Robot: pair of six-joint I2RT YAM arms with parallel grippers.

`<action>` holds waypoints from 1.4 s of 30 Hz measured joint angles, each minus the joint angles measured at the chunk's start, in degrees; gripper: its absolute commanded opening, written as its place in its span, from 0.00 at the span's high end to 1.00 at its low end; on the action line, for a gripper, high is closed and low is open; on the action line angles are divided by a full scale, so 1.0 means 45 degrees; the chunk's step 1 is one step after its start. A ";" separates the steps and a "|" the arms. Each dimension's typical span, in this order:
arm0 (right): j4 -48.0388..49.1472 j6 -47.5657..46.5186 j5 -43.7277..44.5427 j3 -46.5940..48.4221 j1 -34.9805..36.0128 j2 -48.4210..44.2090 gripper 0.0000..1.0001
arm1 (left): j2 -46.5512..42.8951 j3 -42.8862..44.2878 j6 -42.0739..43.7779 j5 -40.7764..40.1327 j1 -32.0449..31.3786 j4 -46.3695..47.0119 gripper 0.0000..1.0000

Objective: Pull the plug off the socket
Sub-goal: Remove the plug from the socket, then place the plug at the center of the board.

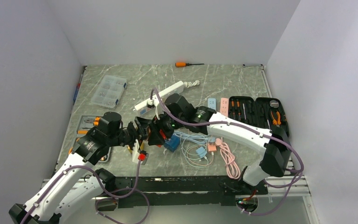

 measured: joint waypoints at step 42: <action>-0.3215 0.1608 0.4133 -0.0913 -0.3585 -0.1316 1.00 | 0.5799 0.4862 -0.9102 -0.3589 0.1831 -0.2506 1.00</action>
